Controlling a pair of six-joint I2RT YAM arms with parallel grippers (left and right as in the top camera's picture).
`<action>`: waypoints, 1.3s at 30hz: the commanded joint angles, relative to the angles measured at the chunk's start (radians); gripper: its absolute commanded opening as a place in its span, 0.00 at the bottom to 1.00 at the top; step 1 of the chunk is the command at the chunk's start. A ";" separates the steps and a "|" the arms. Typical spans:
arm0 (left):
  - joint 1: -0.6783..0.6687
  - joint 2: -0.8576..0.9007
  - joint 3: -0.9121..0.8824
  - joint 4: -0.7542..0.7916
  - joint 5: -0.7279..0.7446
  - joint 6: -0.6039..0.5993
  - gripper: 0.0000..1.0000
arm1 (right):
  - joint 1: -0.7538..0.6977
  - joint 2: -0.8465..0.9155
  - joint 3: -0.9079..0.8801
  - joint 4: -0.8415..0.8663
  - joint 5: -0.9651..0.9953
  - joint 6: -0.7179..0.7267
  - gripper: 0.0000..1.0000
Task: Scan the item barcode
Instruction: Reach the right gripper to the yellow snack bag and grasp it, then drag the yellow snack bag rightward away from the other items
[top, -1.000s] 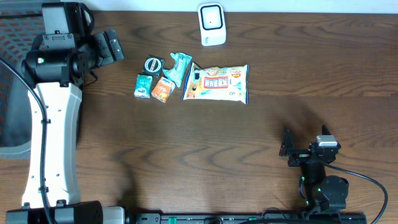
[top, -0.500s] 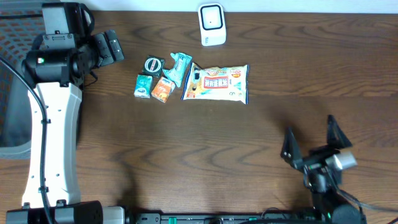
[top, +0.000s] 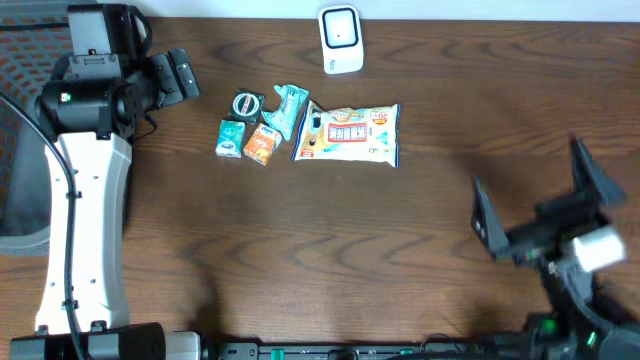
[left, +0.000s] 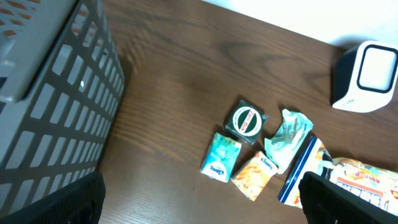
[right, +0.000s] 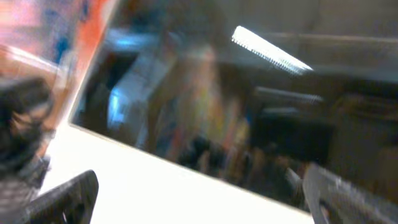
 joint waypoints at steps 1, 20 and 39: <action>0.000 0.006 -0.005 -0.003 -0.012 -0.009 0.98 | 0.005 0.240 0.200 -0.112 -0.300 -0.066 0.99; 0.000 0.006 -0.005 -0.003 -0.012 -0.009 0.98 | 0.360 1.136 0.785 -1.005 -0.194 -0.072 0.99; 0.000 0.006 -0.005 -0.003 -0.012 -0.009 0.98 | 0.368 1.361 0.785 -0.984 0.389 0.687 0.48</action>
